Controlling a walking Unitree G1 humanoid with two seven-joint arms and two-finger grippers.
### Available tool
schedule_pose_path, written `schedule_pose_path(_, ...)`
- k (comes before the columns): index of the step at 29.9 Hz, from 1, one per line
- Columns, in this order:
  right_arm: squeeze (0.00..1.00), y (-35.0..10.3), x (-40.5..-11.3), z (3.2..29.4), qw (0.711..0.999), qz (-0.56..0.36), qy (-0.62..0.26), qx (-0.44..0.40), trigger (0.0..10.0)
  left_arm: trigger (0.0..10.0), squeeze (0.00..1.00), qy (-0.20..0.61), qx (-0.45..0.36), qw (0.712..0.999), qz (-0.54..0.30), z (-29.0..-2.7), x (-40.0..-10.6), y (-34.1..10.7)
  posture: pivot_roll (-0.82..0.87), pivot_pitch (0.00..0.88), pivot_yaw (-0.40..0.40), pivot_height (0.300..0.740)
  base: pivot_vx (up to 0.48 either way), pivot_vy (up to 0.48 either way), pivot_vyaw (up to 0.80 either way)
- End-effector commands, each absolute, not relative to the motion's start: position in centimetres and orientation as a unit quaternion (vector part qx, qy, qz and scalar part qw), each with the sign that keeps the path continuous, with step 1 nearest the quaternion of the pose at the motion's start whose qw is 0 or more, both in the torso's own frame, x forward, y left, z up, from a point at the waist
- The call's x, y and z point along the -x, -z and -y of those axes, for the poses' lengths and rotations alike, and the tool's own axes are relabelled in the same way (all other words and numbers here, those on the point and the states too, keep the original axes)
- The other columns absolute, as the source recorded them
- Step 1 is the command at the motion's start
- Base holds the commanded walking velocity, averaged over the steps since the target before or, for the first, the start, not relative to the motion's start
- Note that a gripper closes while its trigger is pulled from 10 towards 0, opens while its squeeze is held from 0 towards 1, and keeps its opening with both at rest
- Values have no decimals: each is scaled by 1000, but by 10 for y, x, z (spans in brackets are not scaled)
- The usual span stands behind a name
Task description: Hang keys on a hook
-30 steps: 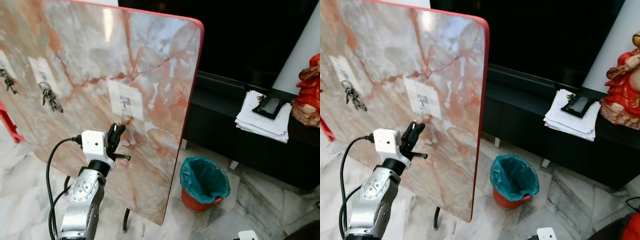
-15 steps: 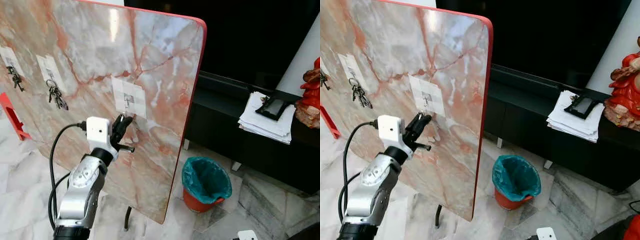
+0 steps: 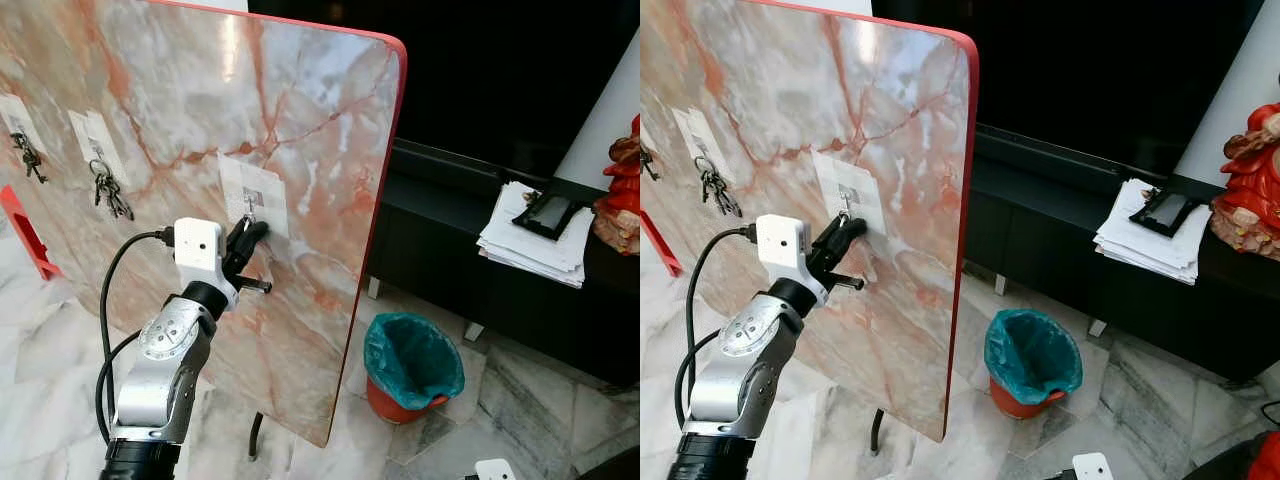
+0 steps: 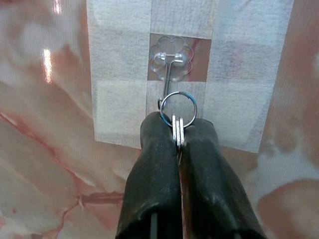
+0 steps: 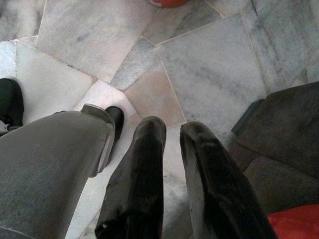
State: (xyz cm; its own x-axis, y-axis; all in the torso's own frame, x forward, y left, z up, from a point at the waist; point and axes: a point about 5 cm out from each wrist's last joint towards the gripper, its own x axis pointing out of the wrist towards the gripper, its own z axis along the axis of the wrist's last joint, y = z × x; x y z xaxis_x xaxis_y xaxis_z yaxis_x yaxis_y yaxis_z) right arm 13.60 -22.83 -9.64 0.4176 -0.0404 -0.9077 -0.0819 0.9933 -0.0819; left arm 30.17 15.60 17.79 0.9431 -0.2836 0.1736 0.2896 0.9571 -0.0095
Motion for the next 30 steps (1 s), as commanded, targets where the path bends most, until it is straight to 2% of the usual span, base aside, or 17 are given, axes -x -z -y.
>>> schedule_pose_path(1,0,96,-136,231,838,-542,-11,60,10000,10000,0,153,15,983,101,-152,-302,-189,69,0,-61,715,0,0,0)
schedule_pose_path(15,0,96,-136,230,839,-541,-11,60,10000,10000,0,169,3,981,95,-149,-298,-189,71,0,-59,715,0,0,0)
schedule_pose_path(30,0,96,-136,230,837,-543,-15,61,10000,10000,0,151,8,986,73,-157,-288,-179,78,0,-64,715,0,0,0)
